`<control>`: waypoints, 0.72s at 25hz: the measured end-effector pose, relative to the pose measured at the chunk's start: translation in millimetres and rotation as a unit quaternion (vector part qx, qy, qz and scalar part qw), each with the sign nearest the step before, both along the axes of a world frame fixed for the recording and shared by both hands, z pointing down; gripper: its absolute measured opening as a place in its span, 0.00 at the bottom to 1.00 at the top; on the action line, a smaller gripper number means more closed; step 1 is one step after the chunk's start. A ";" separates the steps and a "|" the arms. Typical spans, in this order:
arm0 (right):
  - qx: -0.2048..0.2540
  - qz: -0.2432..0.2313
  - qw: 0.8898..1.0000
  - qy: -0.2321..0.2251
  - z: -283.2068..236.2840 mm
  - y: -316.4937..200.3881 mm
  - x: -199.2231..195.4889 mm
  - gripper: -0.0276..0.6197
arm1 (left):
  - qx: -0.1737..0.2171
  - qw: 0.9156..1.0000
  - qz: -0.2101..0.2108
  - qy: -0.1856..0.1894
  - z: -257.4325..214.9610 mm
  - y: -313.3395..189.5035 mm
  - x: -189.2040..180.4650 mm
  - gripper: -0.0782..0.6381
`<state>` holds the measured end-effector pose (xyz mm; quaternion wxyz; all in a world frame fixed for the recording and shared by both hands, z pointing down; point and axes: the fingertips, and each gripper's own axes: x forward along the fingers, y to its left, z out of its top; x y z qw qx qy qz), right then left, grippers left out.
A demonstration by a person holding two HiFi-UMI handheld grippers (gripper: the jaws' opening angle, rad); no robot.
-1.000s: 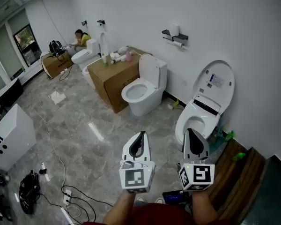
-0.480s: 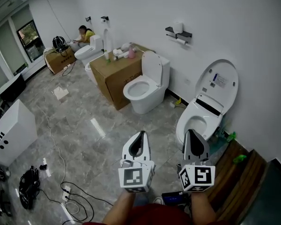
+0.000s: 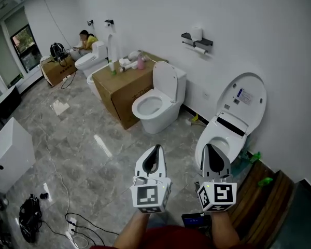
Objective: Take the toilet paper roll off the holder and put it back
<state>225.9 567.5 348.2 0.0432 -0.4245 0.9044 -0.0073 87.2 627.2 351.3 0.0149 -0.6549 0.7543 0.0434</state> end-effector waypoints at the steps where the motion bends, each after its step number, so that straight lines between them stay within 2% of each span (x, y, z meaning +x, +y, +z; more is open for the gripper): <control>1: 0.002 0.002 1.000 0.000 -1.6 -8.2 -10.3 0.07 | 0.000 1.000 0.002 0.000 -1.1 -9.5 -10.1 0.13; 12: 0.017 0.029 0.999 -0.007 -16.9 -89.9 -113.7 0.07 | 0.004 1.000 0.025 -0.001 -11.2 -97.2 -117.0 0.13; 18: 0.018 0.043 0.999 -0.004 -19.9 -111.4 -149.2 0.07 | 0.008 0.999 0.039 -0.003 -12.2 -125.3 -152.4 0.13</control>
